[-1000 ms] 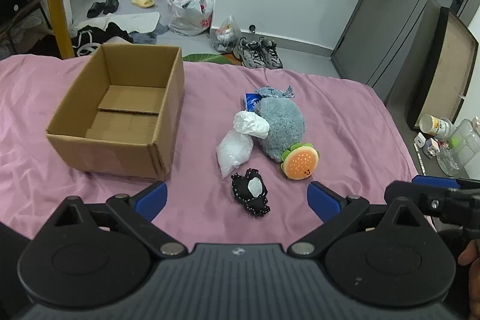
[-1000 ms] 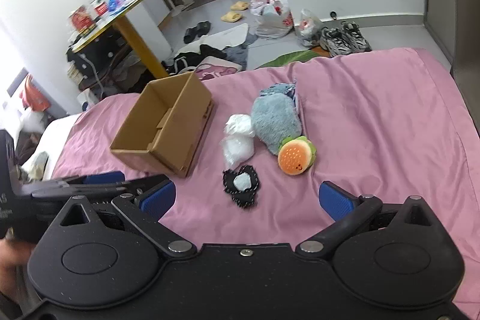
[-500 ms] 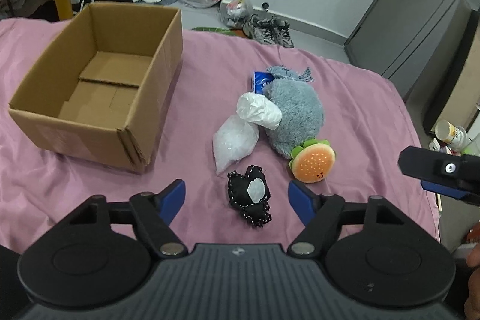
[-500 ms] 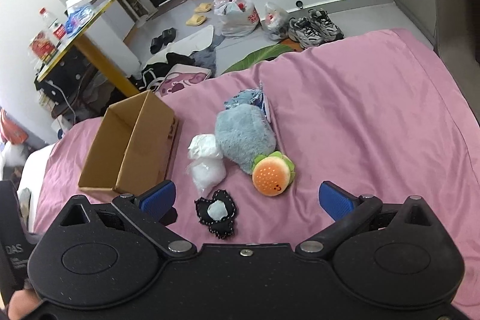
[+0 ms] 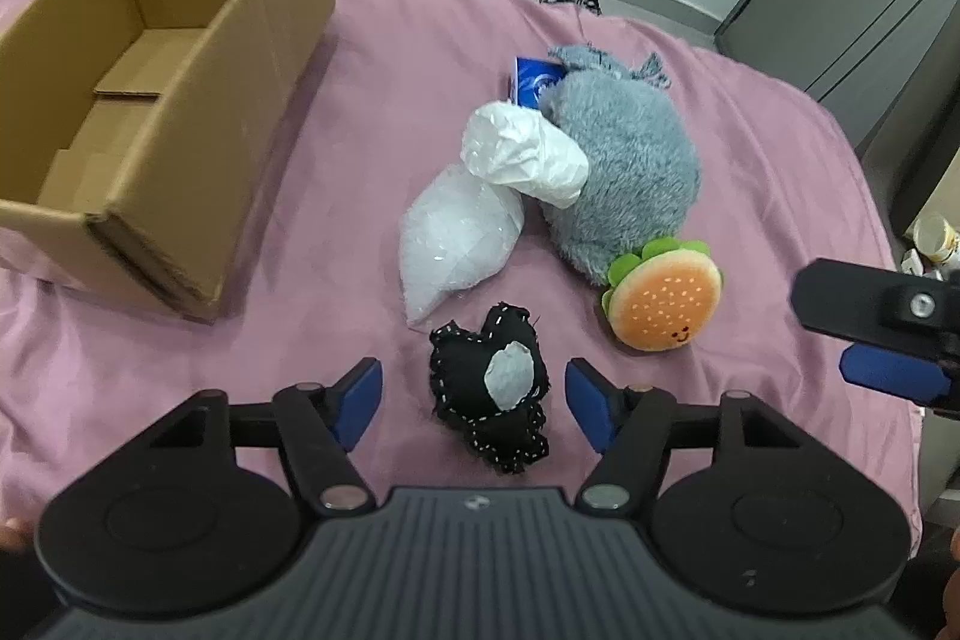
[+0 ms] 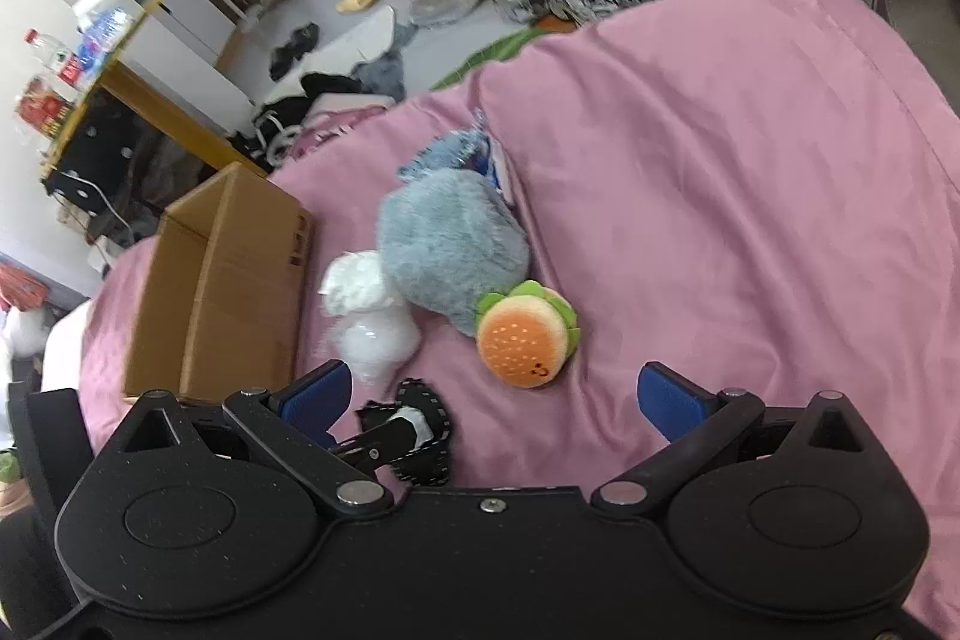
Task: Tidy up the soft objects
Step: 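Grasp the black-and-white plush with the left tool while the right tool grasps the hamburger plush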
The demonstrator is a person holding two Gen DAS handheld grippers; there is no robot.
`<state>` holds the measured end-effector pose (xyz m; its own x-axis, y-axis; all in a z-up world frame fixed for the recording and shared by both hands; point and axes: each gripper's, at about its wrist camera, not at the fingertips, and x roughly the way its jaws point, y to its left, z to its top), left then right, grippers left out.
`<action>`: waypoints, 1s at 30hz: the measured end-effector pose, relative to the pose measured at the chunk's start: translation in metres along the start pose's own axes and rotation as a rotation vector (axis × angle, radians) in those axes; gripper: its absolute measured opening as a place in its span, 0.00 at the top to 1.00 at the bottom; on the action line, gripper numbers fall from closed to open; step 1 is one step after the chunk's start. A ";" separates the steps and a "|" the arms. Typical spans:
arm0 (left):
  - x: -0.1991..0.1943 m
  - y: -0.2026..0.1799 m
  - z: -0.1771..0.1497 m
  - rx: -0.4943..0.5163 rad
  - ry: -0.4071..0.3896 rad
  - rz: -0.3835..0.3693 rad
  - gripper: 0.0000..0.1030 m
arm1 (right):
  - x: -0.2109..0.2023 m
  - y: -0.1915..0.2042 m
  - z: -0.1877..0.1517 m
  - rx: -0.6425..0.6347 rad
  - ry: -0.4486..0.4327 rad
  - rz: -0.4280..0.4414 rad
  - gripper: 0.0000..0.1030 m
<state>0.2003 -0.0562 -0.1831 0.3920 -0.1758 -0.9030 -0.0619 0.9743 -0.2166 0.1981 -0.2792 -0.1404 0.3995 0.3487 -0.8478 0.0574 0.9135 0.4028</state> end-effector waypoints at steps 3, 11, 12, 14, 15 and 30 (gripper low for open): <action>0.011 0.000 0.000 -0.011 0.024 0.004 0.37 | 0.013 -0.003 0.004 0.005 0.026 -0.010 0.00; 0.032 -0.002 0.000 -0.032 0.073 -0.010 0.67 | 0.038 -0.012 0.013 0.038 0.078 -0.048 0.01; 0.031 -0.003 0.000 -0.027 0.071 -0.008 0.69 | 0.042 -0.011 0.014 0.033 0.083 -0.066 0.01; 0.027 -0.004 0.001 -0.026 0.063 -0.019 0.71 | 0.050 -0.009 0.017 0.013 0.090 -0.111 0.01; 0.025 -0.005 0.001 -0.027 0.059 -0.027 0.71 | 0.055 -0.006 0.017 0.000 0.094 -0.130 0.01; -0.038 0.027 0.011 -0.065 -0.065 -0.034 0.71 | 0.080 0.009 0.014 -0.053 0.137 -0.183 0.56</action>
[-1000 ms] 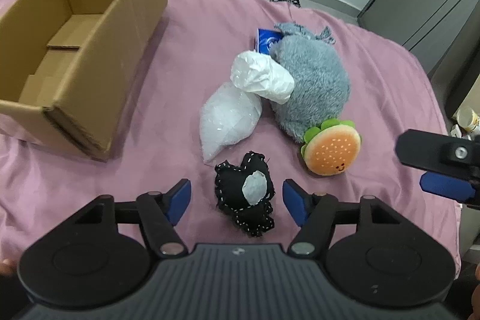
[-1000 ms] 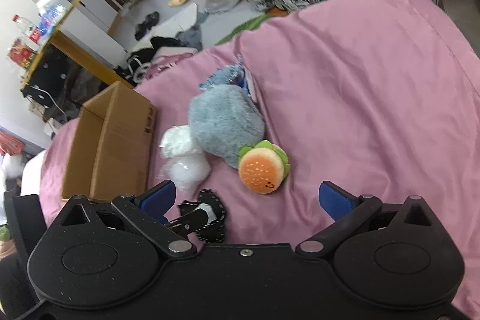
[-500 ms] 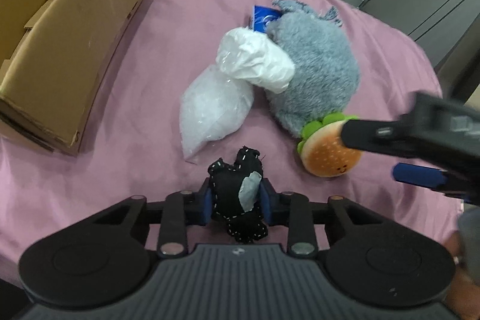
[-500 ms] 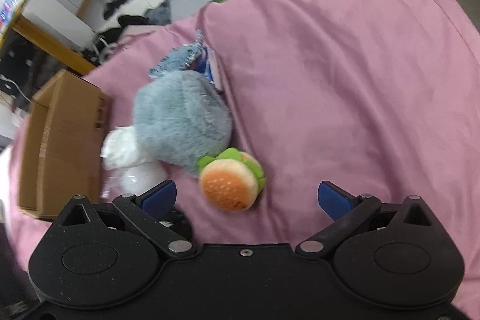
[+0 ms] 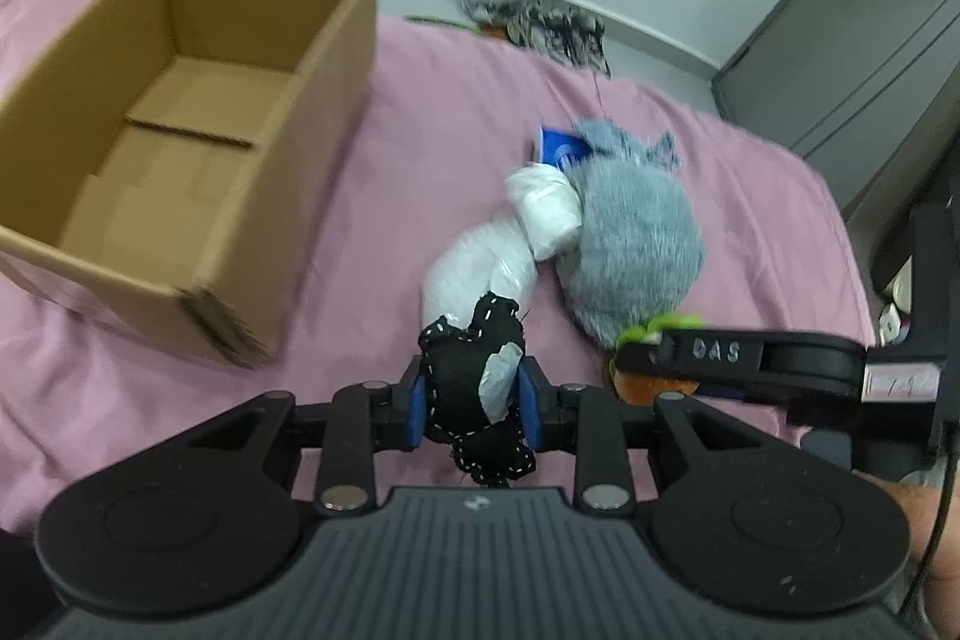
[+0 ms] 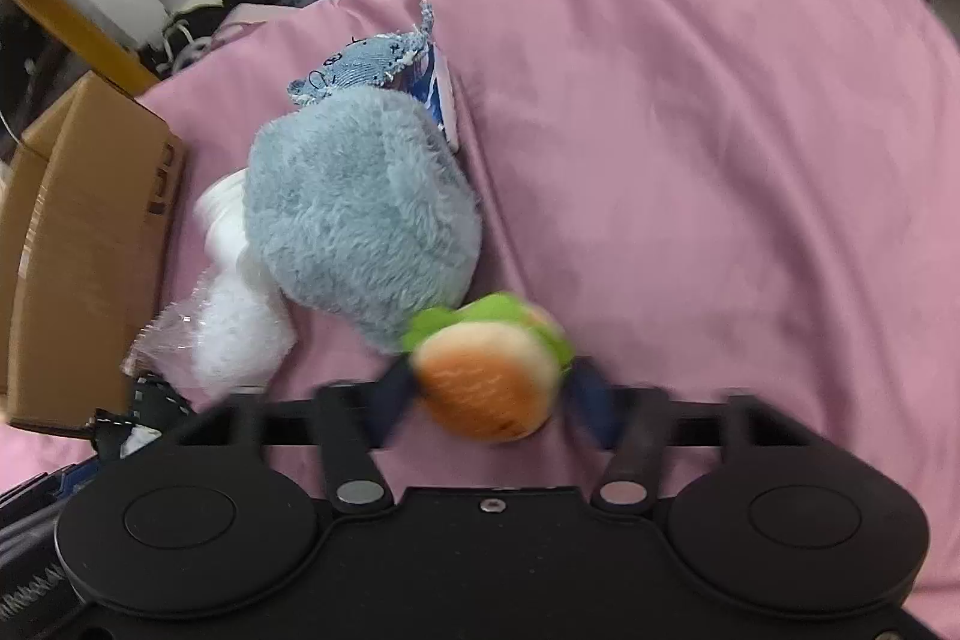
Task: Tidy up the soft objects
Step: 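Grasp the black-and-white plush with the left tool while the right tool grasps the hamburger plush, then carry both plushes over the cardboard box with both tools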
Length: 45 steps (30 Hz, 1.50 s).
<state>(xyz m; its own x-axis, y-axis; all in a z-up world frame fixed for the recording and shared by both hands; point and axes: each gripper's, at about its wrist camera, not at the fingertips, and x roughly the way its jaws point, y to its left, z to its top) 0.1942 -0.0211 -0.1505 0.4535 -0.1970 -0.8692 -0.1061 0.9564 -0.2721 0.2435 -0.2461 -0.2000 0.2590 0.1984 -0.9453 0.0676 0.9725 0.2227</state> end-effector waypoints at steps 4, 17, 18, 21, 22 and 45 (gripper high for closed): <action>-0.020 0.008 0.004 -0.005 -0.042 -0.010 0.71 | -0.014 0.002 -0.008 0.006 -0.049 0.007 0.62; -0.076 0.021 -0.004 0.007 -0.150 -0.008 0.71 | -0.079 0.011 -0.026 0.009 -0.227 0.159 0.63; -0.079 0.022 -0.004 0.008 -0.154 -0.006 0.71 | -0.083 0.012 -0.027 0.000 -0.243 0.172 0.63; -0.091 0.024 -0.001 0.022 -0.172 0.001 0.71 | -0.094 0.014 -0.029 -0.024 -0.265 0.199 0.63; -0.095 0.025 0.000 0.026 -0.181 0.005 0.71 | -0.096 0.016 -0.029 -0.031 -0.269 0.199 0.63; -0.113 0.068 0.046 0.015 -0.271 0.024 0.71 | -0.127 0.085 -0.010 -0.200 -0.396 0.277 0.63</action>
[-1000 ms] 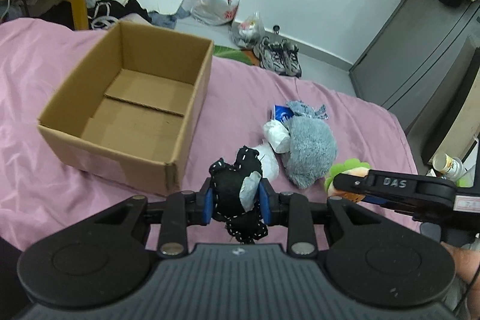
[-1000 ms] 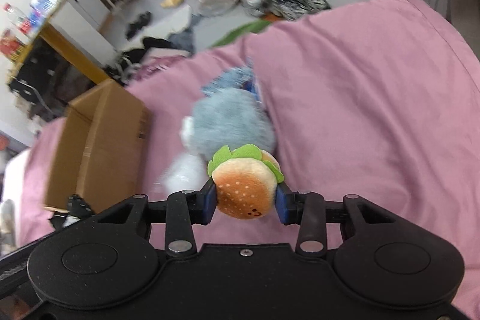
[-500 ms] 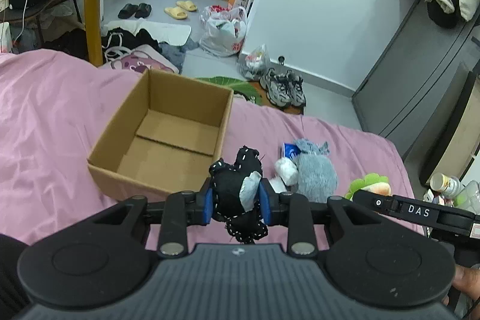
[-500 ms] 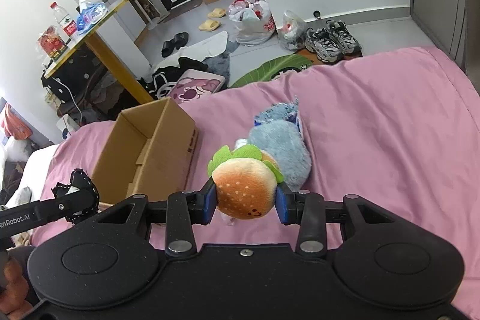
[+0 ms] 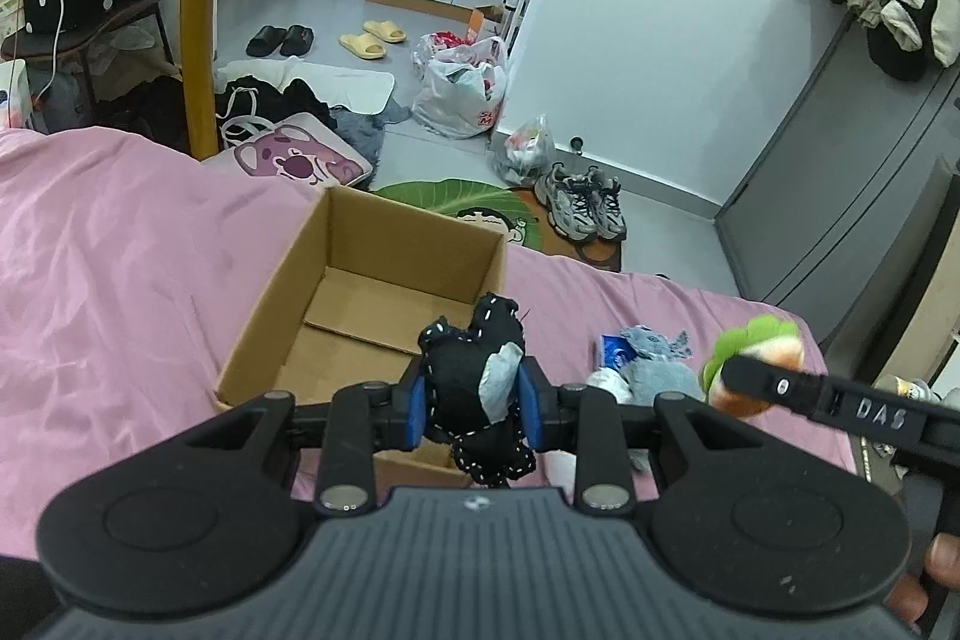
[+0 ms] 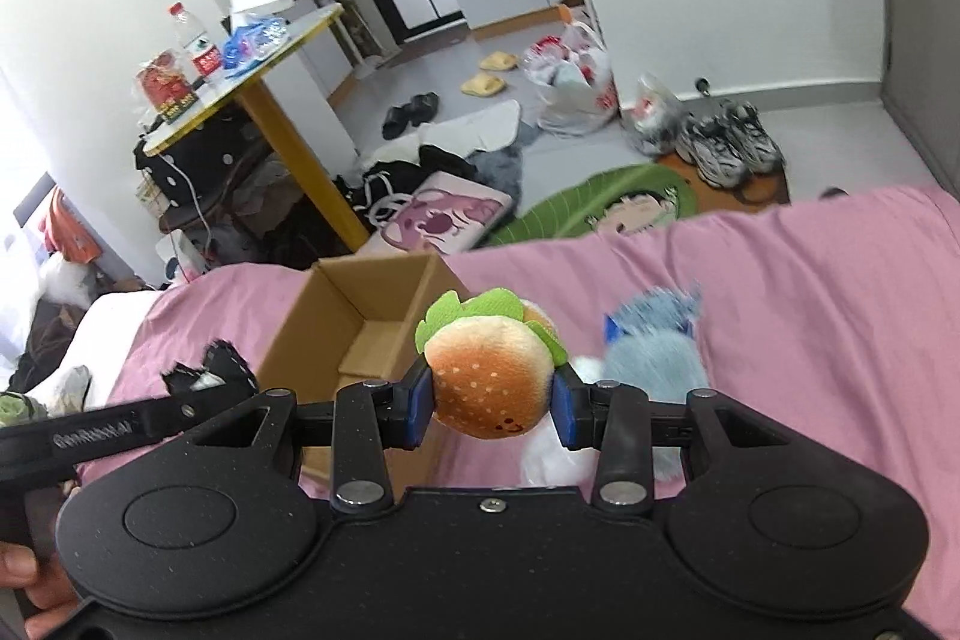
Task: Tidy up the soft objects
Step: 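Carry both plushes over the cardboard box with both tools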
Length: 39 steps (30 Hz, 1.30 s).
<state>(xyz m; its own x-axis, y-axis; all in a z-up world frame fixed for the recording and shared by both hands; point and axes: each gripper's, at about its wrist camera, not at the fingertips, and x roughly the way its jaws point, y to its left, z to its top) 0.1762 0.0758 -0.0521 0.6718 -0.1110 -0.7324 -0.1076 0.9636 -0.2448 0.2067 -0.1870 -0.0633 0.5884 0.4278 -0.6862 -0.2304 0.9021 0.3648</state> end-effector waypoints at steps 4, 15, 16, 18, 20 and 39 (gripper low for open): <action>0.007 0.011 0.010 0.000 0.001 0.019 0.71 | 0.011 0.016 0.010 -0.036 -0.006 0.041 0.63; 0.039 0.043 0.042 -0.062 -0.015 0.056 0.71 | 0.046 0.044 0.033 -0.113 0.005 0.116 0.63; 0.041 0.045 0.044 -0.062 -0.017 0.056 0.71 | 0.050 0.046 0.034 -0.120 0.007 0.120 0.63; 0.048 0.046 0.049 -0.061 -0.013 0.055 0.71 | 0.059 0.049 0.037 -0.127 0.016 0.130 0.63; 0.057 0.049 0.052 -0.062 -0.005 0.055 0.71 | 0.069 0.053 0.041 -0.133 0.028 0.134 0.63; 0.121 0.056 0.067 -0.033 0.079 0.087 0.67 | 0.130 0.049 0.038 -0.074 0.116 0.150 0.62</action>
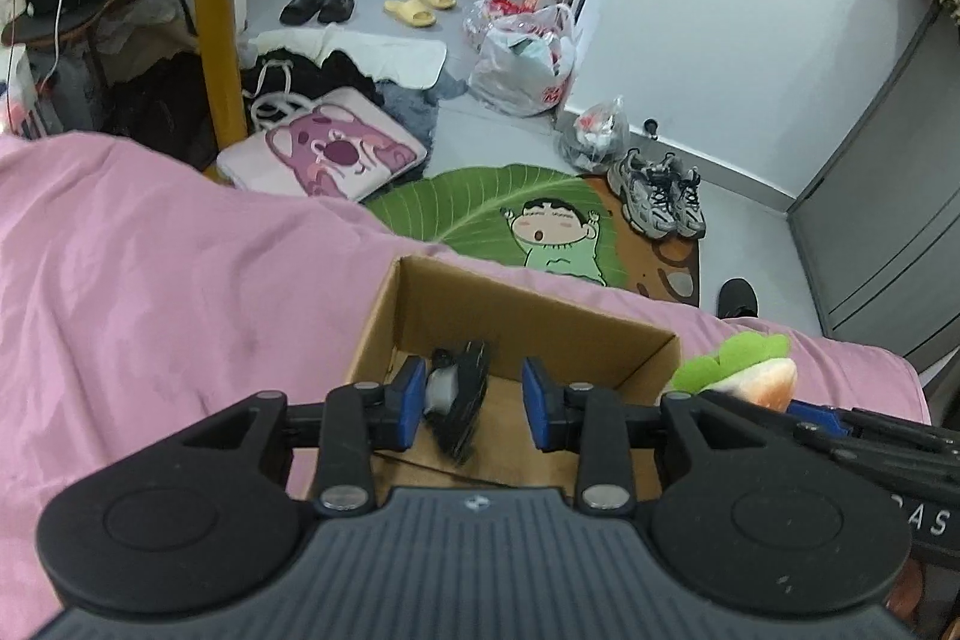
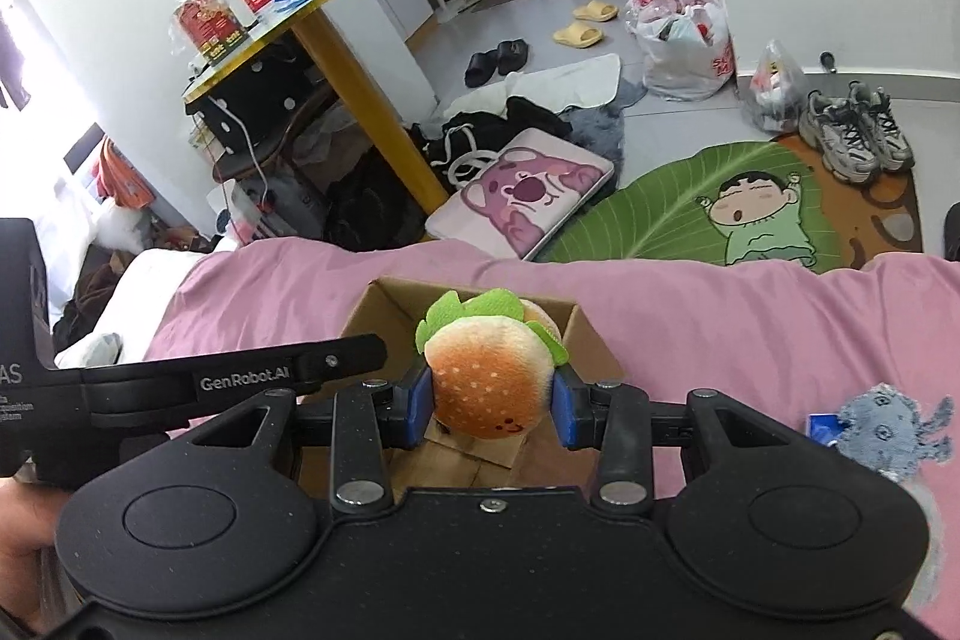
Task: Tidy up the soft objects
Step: 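Carry both plushes over the cardboard box with both tools, then open both tools to drop the plushes into the box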
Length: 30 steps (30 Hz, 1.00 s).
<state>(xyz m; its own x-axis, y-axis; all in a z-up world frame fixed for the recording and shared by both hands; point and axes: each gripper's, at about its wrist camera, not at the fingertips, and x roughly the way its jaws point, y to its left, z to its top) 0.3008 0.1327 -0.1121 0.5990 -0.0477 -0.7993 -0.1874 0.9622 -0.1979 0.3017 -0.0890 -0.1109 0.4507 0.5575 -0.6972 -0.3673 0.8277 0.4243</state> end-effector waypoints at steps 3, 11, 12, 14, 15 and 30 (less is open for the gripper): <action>0.001 0.003 -0.001 -0.009 0.009 0.021 0.67 | 0.003 0.002 0.001 -0.006 0.001 0.009 0.62; -0.016 0.019 0.002 -0.061 0.022 0.059 0.62 | 0.011 -0.005 0.005 0.099 0.000 0.100 0.35; -0.020 0.020 0.003 -0.060 0.022 0.067 0.60 | 0.008 -0.005 0.005 0.109 -0.007 0.112 0.33; -0.026 0.019 0.003 -0.052 0.020 0.074 0.55 | 0.002 -0.005 0.007 0.116 -0.022 0.122 0.28; -0.030 0.017 0.002 -0.046 0.016 0.076 0.53 | -0.002 -0.005 0.007 0.115 -0.032 0.118 0.23; -0.079 -0.005 -0.025 -0.038 -0.019 0.130 0.19 | -0.045 0.006 -0.012 0.014 -0.002 0.039 0.12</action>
<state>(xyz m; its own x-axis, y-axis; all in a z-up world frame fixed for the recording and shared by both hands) 0.2349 0.1247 -0.0623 0.5821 0.0819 -0.8090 -0.2937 0.9489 -0.1152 0.2699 -0.1096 -0.0838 0.4376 0.5895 -0.6789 -0.3735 0.8060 0.4591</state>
